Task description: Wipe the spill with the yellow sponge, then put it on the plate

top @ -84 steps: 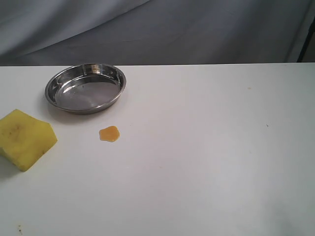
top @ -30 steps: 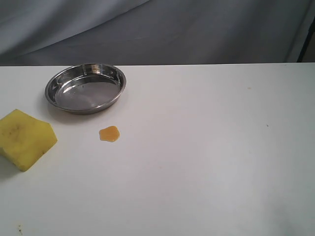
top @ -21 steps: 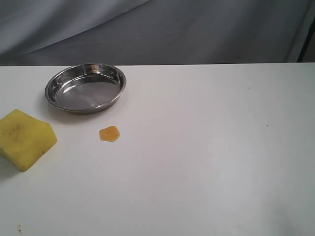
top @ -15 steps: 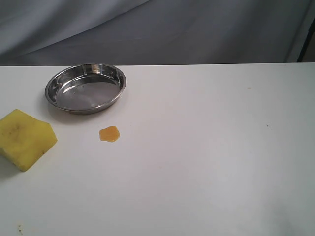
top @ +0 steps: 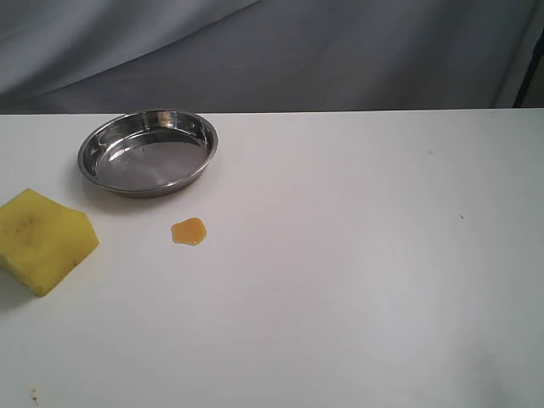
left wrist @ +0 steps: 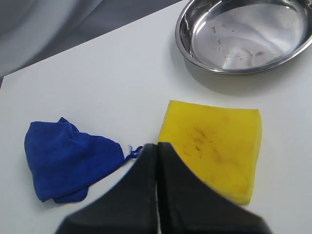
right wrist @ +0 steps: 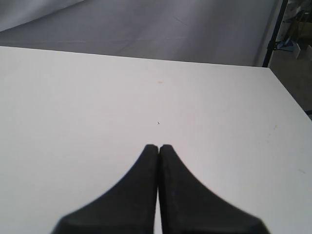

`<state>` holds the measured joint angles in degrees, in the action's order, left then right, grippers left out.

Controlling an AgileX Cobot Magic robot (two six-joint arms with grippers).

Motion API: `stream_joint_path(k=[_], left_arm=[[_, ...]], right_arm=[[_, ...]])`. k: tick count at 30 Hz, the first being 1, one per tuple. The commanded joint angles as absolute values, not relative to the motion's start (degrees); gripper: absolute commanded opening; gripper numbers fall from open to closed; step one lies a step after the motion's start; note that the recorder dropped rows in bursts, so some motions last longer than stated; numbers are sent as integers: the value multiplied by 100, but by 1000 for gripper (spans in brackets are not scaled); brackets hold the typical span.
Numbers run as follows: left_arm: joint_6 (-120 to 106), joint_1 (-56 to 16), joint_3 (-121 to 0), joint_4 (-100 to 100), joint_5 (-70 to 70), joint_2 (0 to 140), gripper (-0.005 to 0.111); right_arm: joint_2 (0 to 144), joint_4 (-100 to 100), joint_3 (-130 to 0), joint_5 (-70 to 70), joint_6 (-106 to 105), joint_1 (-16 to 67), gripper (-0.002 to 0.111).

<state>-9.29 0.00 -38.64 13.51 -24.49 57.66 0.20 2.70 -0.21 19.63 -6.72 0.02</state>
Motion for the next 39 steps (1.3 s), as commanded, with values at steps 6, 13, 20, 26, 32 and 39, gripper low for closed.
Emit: stream_joint_path(k=[6, 13, 20, 26, 32, 39], left_arm=[[-908, 0, -3827, 835, -2375, 5763, 0], [-908, 0, -3827, 779, -2375, 5763, 0], [-908, 0, -3827, 643, -2367, 5763, 0], [-908, 0, -3827, 631, -2353, 5763, 0], [-908, 0, -3827, 96, -2229, 5763, 0], [-908, 0, -3827, -143, -2229, 5763, 0]], right_arm=[[0, 293, 0, 1959, -682, 9, 0], [0, 293, 0, 1959, -682, 9, 0], [0, 293, 0, 1959, -682, 9, 0], [0, 293, 0, 1959, -682, 9, 0], [0, 293, 0, 1959, -682, 9, 0], [0, 293, 0, 1959, -682, 9, 0]])
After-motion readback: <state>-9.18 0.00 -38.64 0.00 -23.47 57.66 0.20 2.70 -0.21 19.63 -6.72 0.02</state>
